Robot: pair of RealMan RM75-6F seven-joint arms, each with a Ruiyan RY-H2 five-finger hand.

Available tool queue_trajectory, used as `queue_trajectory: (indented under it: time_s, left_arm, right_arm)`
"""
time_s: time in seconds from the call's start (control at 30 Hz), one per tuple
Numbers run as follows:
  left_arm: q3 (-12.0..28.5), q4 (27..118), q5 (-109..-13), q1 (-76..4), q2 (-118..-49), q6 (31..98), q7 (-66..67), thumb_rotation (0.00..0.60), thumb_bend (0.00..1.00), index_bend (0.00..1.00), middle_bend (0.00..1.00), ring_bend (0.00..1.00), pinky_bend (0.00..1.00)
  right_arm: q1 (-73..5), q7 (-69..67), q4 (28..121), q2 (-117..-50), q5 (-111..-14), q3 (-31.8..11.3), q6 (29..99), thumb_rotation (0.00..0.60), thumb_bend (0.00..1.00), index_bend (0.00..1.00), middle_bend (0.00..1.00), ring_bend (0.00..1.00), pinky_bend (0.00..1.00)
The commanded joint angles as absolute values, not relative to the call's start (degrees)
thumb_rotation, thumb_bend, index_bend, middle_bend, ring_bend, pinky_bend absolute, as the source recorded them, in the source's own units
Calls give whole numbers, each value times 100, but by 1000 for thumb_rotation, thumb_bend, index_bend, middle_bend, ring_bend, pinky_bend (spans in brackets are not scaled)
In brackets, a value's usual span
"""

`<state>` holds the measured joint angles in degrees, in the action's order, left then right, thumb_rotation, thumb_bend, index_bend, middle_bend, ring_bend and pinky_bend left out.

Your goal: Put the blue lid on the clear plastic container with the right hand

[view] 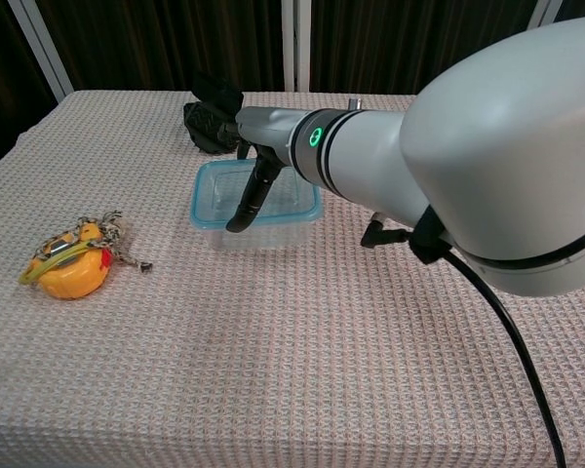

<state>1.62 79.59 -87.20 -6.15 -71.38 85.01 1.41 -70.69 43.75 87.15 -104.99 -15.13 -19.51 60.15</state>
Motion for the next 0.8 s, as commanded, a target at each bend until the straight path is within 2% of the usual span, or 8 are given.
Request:
queue_trajectory:
  time_s: [0.03,0.33,0.6,0.73,0.8]
  left_arm:
    - [164,7957,-8726,-618,-7143,8507,137,600,0,84,21,0,0]
    - [181,7964,-8702,-622,-7141,8512,236,600,0,84,20,0,0]
    - [193,8012,-8702,-622,-7120,8534,269,600,0,84,21,0,0]
    - [184,8031,-8718,-616,-7111,8548,272,600,0,84,21,0,0]
    - [176,8035,-8711,-618,-7113,8527,281,600,0,84,21,0,0]
  right_arm:
    - [-7041,4338,8723,-10487,-1552,-1950,6005,600,2,0,202,0,0]
    - [-6964,4262,8795,-10411,-1726,-1913,5933,600,0,0,119,0,0]
    - [-6913,4193,8935,-10280,-1869,-1877,5841,600,0,0,6,0,0]
    - [-6742,4162,9352,-10046,-2287,-1686,6087,600,0,0,25,0,0]
    - [-6596,4191,9622,-9897,-2538,-1509,6371,600,0,0,100,0,0]
